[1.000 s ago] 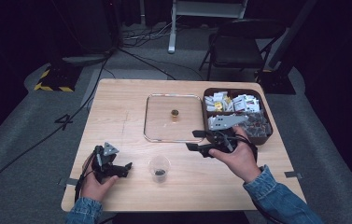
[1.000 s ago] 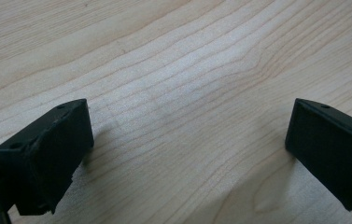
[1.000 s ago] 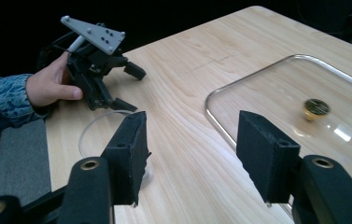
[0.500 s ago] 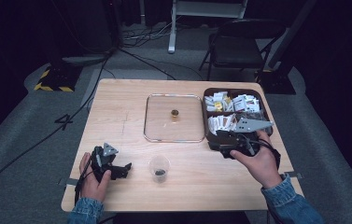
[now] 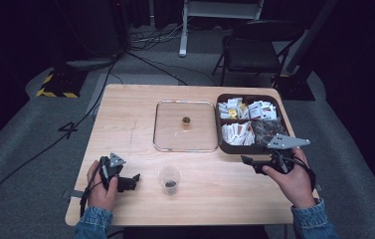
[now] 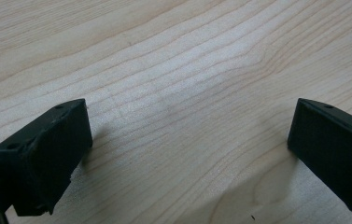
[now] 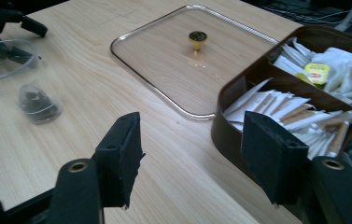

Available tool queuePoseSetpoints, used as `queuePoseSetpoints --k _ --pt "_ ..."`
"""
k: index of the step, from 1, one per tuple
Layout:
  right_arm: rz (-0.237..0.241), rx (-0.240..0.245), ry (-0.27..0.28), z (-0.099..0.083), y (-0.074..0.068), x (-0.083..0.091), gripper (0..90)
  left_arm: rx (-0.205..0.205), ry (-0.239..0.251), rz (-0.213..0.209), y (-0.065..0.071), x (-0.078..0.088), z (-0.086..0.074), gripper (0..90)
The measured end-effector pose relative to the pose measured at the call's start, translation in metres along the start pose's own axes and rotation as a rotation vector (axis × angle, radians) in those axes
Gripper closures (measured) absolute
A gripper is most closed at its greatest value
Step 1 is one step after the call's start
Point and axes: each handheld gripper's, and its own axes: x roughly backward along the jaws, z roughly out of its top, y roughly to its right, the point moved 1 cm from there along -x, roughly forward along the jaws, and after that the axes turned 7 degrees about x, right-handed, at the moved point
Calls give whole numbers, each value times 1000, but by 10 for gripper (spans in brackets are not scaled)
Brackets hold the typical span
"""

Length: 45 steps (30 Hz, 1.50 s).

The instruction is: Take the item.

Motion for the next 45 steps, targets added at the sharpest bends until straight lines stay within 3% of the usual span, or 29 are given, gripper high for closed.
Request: queuePoseSetpoints --k 5,8,17,20,27,36,39,42,44,45 --pt "8 -27 -24 -13 5 -4 390 -2 -4 -3 0 0 0 1" --pt "-1 -68 -38 -30 15 -11 390 -1 -3 -3 0 0 0 1" --pt "-71 -75 -18 -63 29 -20 393 -4 -2 -3 0 0 0 1" --pt "-78 -86 -21 -76 33 -26 395 -5 -2 -3 0 0 0 1" --pt "-91 -119 -29 -88 36 -38 393 -5 -3 -3 0 0 0 1" --pt "-55 -107 -90 -99 30 -55 376 -3 -1 -3 0 0 0 1" --pt "-34 -100 -116 -100 27 -60 328 -3 -1 -3 0 0 0 1" --pt "-39 -61 -122 -101 24 -63 297 -4 -1 -3 0 0 0 1" --pt "-36 -40 -128 -101 22 -64 225 -5 -3 -5 0 0 0 1" --pt "-41 -19 -154 -100 20 -66 126 -4 -2 -6 0 0 0 1"
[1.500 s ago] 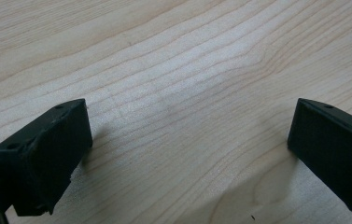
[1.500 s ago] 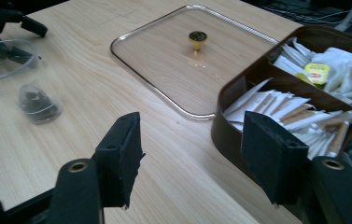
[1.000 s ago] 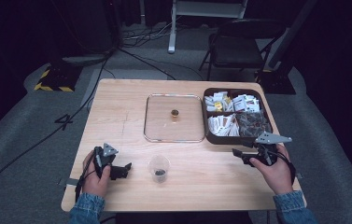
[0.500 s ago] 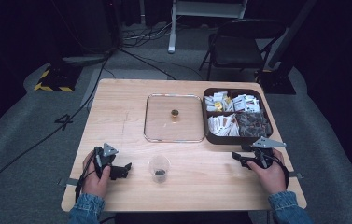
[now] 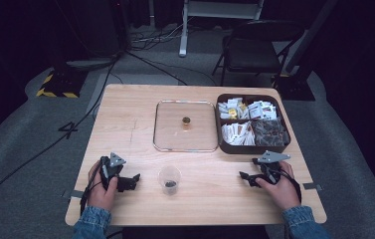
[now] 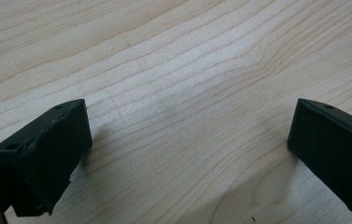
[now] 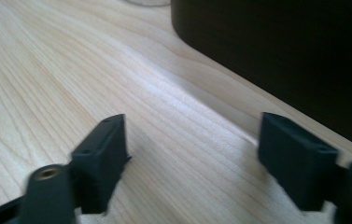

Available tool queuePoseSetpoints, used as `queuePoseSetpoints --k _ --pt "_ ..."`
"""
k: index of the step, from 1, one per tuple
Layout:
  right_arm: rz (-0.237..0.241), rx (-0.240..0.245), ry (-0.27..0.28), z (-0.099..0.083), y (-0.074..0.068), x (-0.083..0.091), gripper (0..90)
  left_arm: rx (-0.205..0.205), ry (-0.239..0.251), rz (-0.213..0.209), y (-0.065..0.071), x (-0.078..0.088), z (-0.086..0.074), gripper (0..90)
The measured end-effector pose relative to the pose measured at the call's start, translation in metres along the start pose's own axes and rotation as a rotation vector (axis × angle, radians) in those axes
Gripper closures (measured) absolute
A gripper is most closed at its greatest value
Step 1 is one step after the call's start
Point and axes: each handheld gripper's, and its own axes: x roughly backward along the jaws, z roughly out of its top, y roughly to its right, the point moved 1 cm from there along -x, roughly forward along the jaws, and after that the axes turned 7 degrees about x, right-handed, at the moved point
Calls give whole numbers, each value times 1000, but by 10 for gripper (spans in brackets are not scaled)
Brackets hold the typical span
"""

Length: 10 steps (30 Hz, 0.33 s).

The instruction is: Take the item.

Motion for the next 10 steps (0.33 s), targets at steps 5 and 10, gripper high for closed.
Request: queuePoseSetpoints --k 5,10 --pt "4 -7 -10 1 -1 -2 81 -1 0 0 0 0 0 1" --pt "13 4 -18 2 -1 -4 56 -1 -1 1 0 0 0 1"
